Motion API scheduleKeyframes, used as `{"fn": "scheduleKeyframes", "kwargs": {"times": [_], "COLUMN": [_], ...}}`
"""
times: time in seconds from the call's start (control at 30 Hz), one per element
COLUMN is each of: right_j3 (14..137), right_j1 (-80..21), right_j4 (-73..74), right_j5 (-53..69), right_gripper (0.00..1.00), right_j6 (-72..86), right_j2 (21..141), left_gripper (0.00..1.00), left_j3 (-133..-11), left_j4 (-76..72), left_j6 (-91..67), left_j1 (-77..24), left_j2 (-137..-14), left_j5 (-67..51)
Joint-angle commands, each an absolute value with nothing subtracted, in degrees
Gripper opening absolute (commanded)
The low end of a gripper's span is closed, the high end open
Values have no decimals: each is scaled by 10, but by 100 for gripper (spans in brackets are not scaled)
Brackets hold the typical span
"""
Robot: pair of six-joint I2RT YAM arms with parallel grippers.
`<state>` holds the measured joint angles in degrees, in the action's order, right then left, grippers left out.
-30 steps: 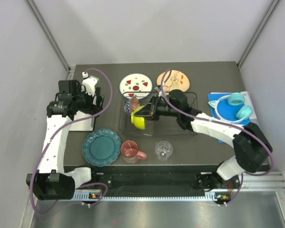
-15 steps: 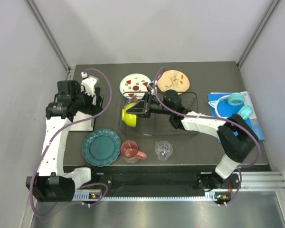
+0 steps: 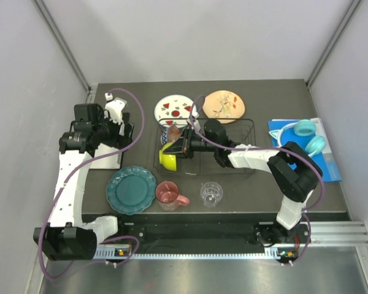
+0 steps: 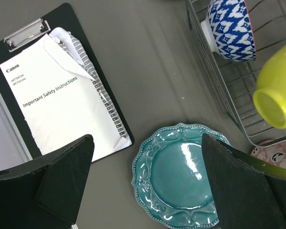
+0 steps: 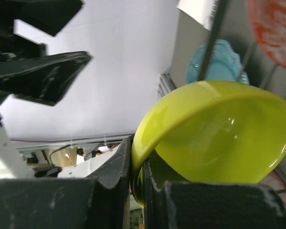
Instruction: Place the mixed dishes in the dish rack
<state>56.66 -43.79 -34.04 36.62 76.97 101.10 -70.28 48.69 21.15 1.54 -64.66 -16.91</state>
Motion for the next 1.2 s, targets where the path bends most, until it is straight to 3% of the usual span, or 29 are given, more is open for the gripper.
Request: {"fn": "scheduleKeyframes", "kwargs": {"times": [0.0,0.17,0.2,0.37,0.4,0.5,0.63,0.73,1.0,1.17], "right_j3": [598,617,616,627,630,640,663,691,751,869], "right_j1": [-435,-435,-434,-436,-436,-436,-436,-435,-416,-326], "right_j4": [-324,-268,-258,-217,-208,-175,-97,-31,161,198], "right_j5": [372,378,376,377,376,376,381,380,343,312], "right_gripper": [0,0,4,36,48,70,86,91,88,90], "right_j6": [712,674,667,634,618,595,561,510,397,349], "right_j2": [1037,1063,1062,1051,1045,1023,992,964,899,923], "left_gripper": [99,99,99,99,99,99,99,99,99,99], "left_j3": [-716,-726,-725,-719,-718,-715,-715,-715,-730,-800], "left_j4": [481,487,485,481,481,478,476,473,417,367], "left_j6": [205,203,201,200,200,200,200,199,157,120], "left_j1": [18,17,17,17,17,16,17,17,17,18], "left_j2": [-642,-650,-650,-649,-650,-650,-653,-657,-685,-786], "left_j5": [-172,-176,-176,-174,-175,-175,-174,-172,-157,-154]}}
